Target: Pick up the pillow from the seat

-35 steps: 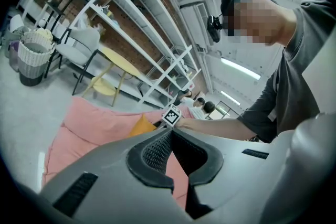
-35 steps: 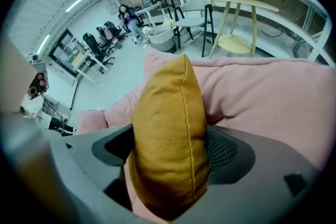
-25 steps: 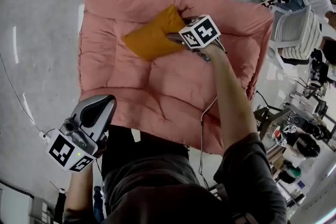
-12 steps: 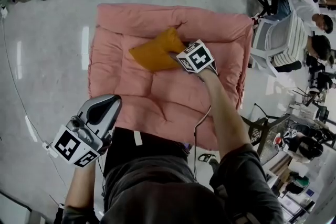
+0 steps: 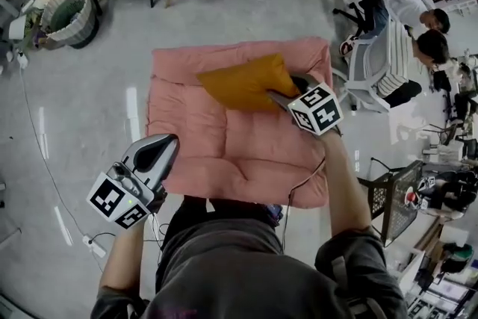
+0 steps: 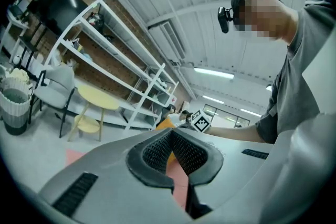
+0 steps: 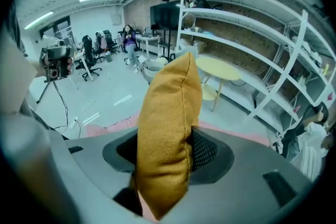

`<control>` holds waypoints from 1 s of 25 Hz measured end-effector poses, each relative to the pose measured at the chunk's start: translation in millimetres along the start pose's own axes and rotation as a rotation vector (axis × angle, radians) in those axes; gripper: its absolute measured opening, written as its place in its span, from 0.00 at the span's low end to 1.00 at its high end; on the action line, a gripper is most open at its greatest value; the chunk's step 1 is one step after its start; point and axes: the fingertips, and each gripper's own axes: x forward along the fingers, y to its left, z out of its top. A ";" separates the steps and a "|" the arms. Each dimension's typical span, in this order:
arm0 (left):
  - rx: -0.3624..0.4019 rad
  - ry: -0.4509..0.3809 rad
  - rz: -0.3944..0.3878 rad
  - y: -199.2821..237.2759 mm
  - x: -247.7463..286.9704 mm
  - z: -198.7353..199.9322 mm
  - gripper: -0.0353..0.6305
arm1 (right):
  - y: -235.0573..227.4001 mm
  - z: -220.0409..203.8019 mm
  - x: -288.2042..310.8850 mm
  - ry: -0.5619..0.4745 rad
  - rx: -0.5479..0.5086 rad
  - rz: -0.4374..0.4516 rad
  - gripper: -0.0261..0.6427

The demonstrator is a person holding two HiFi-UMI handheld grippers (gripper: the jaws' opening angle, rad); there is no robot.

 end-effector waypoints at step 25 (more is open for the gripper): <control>0.171 -0.024 -0.091 -38.8 14.3 83.9 0.07 | 31.1 81.6 -221.0 -0.416 0.034 -0.180 0.40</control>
